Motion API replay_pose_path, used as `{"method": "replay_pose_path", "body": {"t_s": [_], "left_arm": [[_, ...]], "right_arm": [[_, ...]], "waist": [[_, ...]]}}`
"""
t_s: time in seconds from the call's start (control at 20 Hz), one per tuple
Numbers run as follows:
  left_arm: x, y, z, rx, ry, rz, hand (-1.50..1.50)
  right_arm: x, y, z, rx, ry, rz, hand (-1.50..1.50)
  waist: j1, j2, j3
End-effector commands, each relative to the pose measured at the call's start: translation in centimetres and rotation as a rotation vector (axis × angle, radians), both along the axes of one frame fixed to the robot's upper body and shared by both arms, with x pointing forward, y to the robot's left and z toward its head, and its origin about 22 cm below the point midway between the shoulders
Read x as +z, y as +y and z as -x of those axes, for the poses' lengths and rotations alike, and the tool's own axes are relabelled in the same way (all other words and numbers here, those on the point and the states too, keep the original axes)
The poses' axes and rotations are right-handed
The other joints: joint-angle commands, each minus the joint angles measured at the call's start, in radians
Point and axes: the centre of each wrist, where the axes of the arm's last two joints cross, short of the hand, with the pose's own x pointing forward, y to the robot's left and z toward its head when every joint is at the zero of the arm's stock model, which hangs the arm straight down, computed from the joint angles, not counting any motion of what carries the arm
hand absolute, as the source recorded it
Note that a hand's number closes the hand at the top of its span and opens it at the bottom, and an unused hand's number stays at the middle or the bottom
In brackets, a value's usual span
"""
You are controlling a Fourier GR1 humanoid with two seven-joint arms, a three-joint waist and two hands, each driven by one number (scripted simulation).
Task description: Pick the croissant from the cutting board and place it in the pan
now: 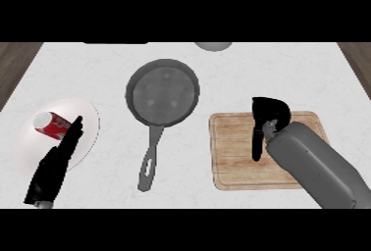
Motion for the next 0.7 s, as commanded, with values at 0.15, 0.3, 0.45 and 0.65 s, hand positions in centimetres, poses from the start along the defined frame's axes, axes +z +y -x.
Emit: {"method": "replay_pose_path", "body": {"t_s": [0.15,0.3,0.45,0.65], "left_arm": [[1.3,-1.4,-1.3,0.004,0.006,-0.003,0.0],[-1.5,0.4,-0.1,0.028,0.015,0.012,0.0],[0.2,-0.6,-1.4,0.008,0.011,-0.008,0.0],[2.0,0.5,-1.2,0.0,-0.008,0.007,0.0]], "right_arm": [[-3.3,-0.6,0.6,-0.089,0.087,0.133,-1.5],[-2.5,-0.8,1.3,-0.098,0.086,0.155,-1.5],[-4.2,1.0,1.4,-0.1,0.109,0.152,-1.5],[-4.6,-1.5,1.1,-0.101,0.105,0.157,-1.5]], "waist": [[-0.004,0.001,0.001],[-0.01,-0.001,0.0],[-0.004,0.0,0.0],[-0.002,0.0,0.001]]}}
